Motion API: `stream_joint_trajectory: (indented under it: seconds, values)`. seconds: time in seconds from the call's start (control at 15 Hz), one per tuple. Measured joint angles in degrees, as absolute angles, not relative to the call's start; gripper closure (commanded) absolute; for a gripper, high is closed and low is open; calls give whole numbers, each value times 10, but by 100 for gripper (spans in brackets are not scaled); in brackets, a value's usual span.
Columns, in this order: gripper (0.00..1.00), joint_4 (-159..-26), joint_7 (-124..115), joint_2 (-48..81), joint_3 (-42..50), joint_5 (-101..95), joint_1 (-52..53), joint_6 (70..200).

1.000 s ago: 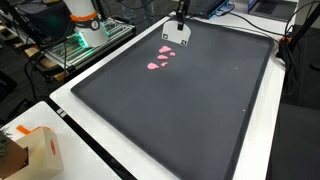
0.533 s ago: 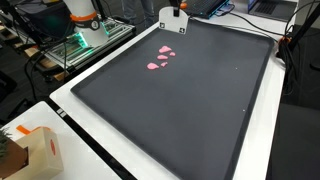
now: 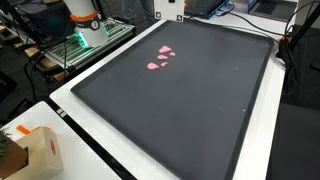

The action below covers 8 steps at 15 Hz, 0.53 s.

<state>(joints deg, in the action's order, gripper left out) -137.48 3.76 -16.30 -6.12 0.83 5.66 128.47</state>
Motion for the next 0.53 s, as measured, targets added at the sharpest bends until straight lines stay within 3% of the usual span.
stream_joint_trajectory:
  seconds: [0.53]
  values:
    - [96,-1382,38,-170,-61,8,57,1285]
